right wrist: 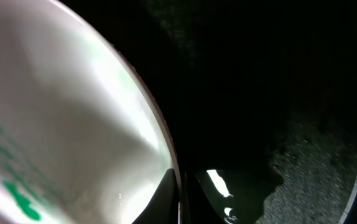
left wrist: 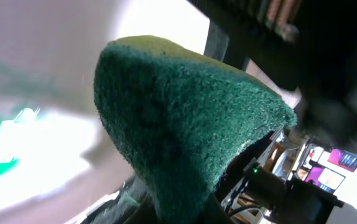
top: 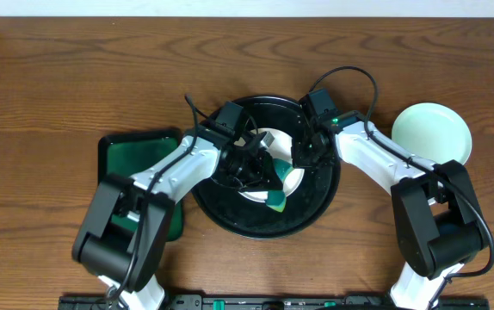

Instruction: Clean dirty plates on tray and stack at the side

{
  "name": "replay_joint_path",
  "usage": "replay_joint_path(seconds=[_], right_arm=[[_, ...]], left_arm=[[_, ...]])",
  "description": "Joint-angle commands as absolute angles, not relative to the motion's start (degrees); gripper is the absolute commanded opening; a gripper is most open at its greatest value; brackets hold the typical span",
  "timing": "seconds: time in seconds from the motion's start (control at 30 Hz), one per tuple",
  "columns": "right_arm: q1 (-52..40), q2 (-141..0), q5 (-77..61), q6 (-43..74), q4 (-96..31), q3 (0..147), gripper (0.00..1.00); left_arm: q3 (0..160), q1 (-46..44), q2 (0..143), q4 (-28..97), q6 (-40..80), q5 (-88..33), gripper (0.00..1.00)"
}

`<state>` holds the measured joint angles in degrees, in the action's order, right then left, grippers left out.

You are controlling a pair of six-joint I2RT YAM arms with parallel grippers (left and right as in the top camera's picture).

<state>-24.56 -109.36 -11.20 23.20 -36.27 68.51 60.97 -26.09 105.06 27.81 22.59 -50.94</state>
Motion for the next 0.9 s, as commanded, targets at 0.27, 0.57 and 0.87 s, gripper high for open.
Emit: replay_joint_path(seconds=[0.27,0.57,0.87], right_arm=[[-25.23,-109.8,-23.42,25.08,-34.63,68.45,0.01],[-25.17,-109.8,-23.4,25.08,-36.07,68.45,0.01],[-25.17,-109.8,-23.38,25.5,-37.15,68.45,0.01]], left_arm=[[60.82,-25.82,105.23,22.59,25.8,-44.75,0.07],[60.82,-23.59,105.25,23.97,25.85,-28.95,0.07],[60.82,-23.44,107.44,27.97,25.19,-17.47,0.07]])
